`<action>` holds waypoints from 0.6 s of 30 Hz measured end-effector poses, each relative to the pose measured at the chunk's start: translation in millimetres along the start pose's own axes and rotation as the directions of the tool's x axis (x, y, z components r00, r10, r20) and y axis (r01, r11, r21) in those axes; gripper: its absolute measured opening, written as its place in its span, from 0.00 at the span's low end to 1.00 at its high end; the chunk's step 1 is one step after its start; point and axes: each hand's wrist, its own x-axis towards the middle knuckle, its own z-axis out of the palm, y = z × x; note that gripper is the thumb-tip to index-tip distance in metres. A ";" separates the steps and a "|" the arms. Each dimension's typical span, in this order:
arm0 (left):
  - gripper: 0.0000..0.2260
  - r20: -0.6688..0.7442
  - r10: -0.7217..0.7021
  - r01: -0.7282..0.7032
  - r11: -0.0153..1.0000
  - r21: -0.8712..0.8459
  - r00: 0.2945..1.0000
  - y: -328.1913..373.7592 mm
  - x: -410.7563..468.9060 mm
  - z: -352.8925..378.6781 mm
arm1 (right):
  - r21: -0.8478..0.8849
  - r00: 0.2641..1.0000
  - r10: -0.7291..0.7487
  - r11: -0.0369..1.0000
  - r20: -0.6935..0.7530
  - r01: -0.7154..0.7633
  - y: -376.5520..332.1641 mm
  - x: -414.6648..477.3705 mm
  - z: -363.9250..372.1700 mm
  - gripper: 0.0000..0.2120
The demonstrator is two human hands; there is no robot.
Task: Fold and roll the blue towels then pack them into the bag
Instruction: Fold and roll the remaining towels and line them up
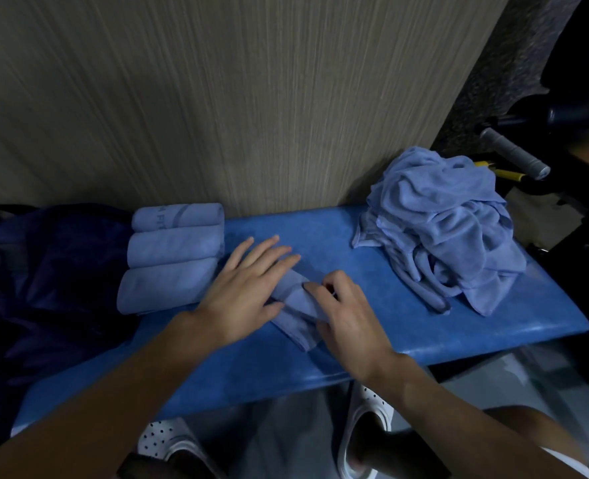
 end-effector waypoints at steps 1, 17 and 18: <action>0.32 0.026 0.028 -0.029 0.998 0.047 0.999 -2.6 1.7 -0.9 | -0.050 1.000 -0.029 0.998 0.005 0.030 0.8 0.0 -0.7 0.24; 0.37 0.232 0.060 -0.110 0.972 0.208 0.971 -8.9 -24.9 11.5 | 0.107 0.997 -0.045 0.994 0.067 0.038 -5.7 -27.9 0.4 0.21; 0.36 0.230 0.064 -0.114 0.970 0.214 0.971 -9.0 -27.6 11.7 | 0.083 0.996 -0.030 0.996 0.086 0.023 -6.3 -30.0 4.2 0.23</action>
